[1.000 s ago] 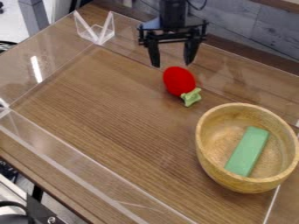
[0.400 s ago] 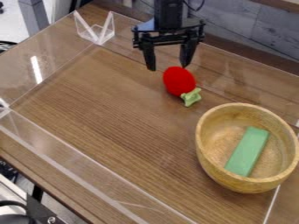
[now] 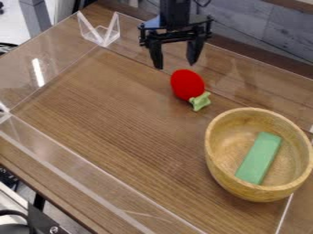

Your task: Move the red fruit to the right

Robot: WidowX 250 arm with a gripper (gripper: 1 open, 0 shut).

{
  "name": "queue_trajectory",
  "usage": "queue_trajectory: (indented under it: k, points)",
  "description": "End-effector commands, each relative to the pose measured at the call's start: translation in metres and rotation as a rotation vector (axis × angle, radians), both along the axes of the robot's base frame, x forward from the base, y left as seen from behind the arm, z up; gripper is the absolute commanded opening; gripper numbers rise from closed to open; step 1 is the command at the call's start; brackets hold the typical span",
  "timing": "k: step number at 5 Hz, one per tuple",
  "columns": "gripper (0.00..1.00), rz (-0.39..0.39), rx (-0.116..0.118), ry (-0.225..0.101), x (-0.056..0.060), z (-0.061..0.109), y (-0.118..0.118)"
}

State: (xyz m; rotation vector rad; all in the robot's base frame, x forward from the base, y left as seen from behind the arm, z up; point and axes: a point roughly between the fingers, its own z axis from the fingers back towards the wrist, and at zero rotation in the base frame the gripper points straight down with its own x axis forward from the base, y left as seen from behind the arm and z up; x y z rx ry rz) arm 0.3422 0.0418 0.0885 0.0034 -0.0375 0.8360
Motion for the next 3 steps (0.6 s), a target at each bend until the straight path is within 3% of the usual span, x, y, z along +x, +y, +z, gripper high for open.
queue_trajectory:
  k: [1, 2, 3]
  points:
    - [0.00, 0.007, 0.008, -0.058, 0.0033, 0.0193, 0.0030]
    - [1.00, 0.015, 0.010, -0.055, -0.0004, 0.0194, 0.0041]
    - [1.00, 0.044, 0.015, -0.052, 0.0023, 0.0284, 0.0029]
